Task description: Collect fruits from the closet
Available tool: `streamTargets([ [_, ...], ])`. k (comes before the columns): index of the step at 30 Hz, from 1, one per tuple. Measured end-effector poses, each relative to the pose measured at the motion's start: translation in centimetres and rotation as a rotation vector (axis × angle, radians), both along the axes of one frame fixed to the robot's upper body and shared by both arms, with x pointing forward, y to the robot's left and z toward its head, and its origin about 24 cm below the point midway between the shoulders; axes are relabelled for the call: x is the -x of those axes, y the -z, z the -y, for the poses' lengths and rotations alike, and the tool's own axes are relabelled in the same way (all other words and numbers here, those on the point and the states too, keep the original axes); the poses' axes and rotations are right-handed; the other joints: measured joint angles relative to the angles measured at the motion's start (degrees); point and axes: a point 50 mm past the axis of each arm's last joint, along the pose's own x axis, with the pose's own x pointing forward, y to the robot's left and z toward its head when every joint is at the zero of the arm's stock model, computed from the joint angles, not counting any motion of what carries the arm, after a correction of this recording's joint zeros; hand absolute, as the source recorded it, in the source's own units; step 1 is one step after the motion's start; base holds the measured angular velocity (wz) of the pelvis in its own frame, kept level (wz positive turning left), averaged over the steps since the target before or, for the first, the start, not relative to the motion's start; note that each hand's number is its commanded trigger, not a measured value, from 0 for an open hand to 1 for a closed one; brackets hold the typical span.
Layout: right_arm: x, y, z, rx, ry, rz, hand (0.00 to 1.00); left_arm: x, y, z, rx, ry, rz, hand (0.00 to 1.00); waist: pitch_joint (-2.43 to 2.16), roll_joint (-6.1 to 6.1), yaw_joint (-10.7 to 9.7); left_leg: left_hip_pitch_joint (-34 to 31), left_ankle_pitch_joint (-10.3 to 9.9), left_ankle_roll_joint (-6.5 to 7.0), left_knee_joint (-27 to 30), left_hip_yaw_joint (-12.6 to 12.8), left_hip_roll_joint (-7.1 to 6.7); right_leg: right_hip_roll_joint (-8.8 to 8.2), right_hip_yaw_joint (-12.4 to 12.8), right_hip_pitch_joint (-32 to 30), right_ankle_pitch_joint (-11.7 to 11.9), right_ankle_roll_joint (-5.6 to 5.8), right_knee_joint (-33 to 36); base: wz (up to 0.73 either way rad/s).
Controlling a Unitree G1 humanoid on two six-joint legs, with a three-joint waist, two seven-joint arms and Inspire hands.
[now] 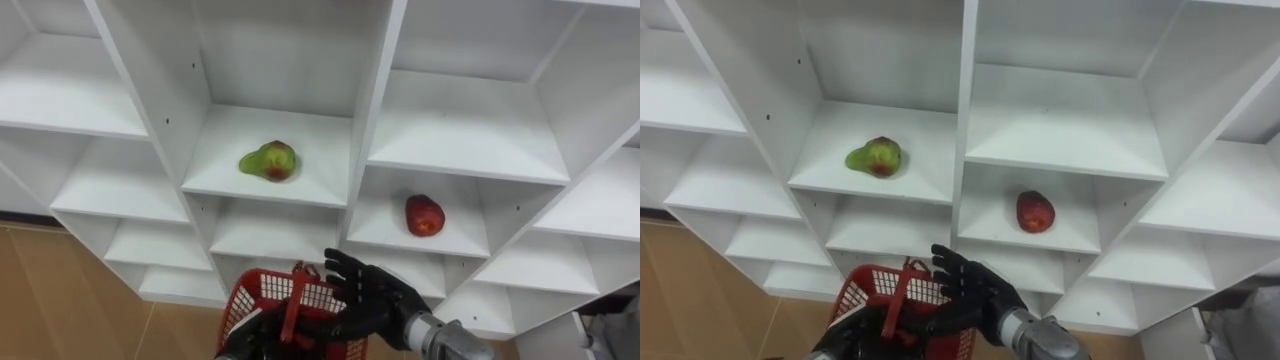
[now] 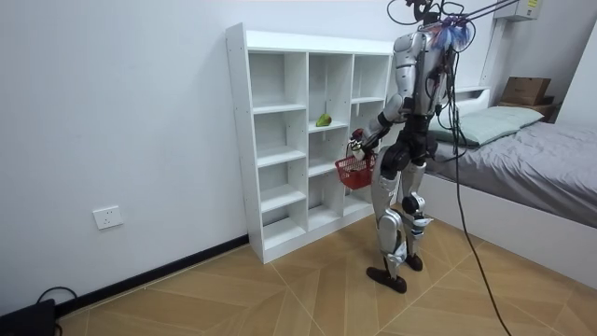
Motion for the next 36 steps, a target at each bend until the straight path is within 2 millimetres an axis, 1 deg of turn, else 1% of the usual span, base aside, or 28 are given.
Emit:
streamTargets([
  [15, 0.0, 0.0, 0.0, 0.0, 0.0, -0.001, 0.0, 0.0, 0.0, 0.0, 0.002, 0.003, -0.002, 1.0, 0.02, 0.0, -0.02, 0.26, 0.0, 0.0, -0.07, -0.08, 0.0, 0.02, -0.01, 0.2, 0.0, 0.0, 0.03, 0.0],
  [19, 0.0, 0.0, 0.1, 0.01, -0.009, 0.002, 0.0, 0.1, 0.0, 0.0, 0.003, -0.001, -0.004, 1.0, 0.19, 0.25, 0.01, 1.03, -0.01, 0.0, -0.22, 0.12, 0.05, 0.06, -0.09, 0.95, 0.01, 0.0, -0.07, 0.0],
  [22, -0.5, -0.7, 0.4, 0.015, -0.028, 0.041, 0.0, 0.0, 0.0, -0.1, 0.005, -0.012, -0.002, 1.0, 0.32, 0.72, 0.14, 0.83, -0.04, -0.01, -0.7, 0.18, 0.26, 0.09, -0.03, 0.7, 0.01, -0.01, 0.07, 0.0],
  [24, -1.0, -1.5, 0.5, 0.024, -0.043, 0.08, 0.0, 0.0, 0.0, -0.2, 0.003, -0.017, -0.002, 1.0, 0.18, 1.07, 0.16, 0.87, -0.03, -0.02, -0.71, 0.2, 0.21, 0.14, 0.04, 0.6, 0.03, -0.04, 0.11, -0.04],
  [26, -1.9, -3.0, 0.5, 0.005, -0.041, 0.147, 0.0, 0.2, 0.3, -0.5, -0.001, -0.034, -0.019, 1.0, -0.23, 1.48, 0.08, 0.74, 0.02, -0.06, -0.65, 0.28, 0.19, 0.18, 0.11, -0.01, 0.03, -0.04, 0.35, -0.05],
  [28, -2.6, -4.0, 0.5, -0.009, -0.038, 0.194, 0.0, 0.6, 0.5, -0.7, -0.005, -0.041, -0.033, 1.0, -0.33, 1.48, -0.03, 0.68, 0.03, -0.07, -0.61, 0.29, 0.19, 0.18, 0.09, -0.13, 0.03, -0.04, 0.42, 0.0],
  [30, -2.9, -4.7, 0.7, -0.014, -0.031, 0.223, 0.0, 1.1, 0.8, -0.8, -0.006, -0.052, -0.049, 1.0, -0.53, 1.11, -0.01, 0.58, 0.04, -0.07, -0.6, 0.3, 0.16, 0.16, 0.1, -0.17, 0.02, -0.04, 0.4, 0.0],
  [32, -3.1, -5.1, 0.7, -0.022, -0.033, 0.242, 0.0, 1.7, 1.2, -1.3, -0.016, -0.067, -0.075, 1.0, -0.78, 0.43, 0.05, 0.54, 0.04, -0.07, -0.56, 0.29, 0.14, 0.14, 0.14, -0.17, 0.02, -0.03, 0.37, 0.0],
  [35, -3.3, -5.7, 0.4, -0.032, -0.045, 0.267, 0.0, 2.1, 1.5, -1.8, -0.028, -0.09, -0.096, 1.0, -0.71, -0.23, 0.13, 0.53, 0.04, -0.07, -0.53, 0.21, 0.14, 0.14, 0.18, -0.16, 0.02, -0.03, 0.33, 0.0],
  [36, -3.3, -5.8, 0.4, -0.032, -0.046, 0.271, 0.0, 2.2, 1.5, -1.9, -0.032, -0.092, -0.099, 1.0, -0.71, -0.27, 0.16, 0.54, 0.04, -0.07, -0.53, 0.22, 0.12, 0.14, 0.2, -0.14, 0.02, -0.03, 0.33, 0.0],
])
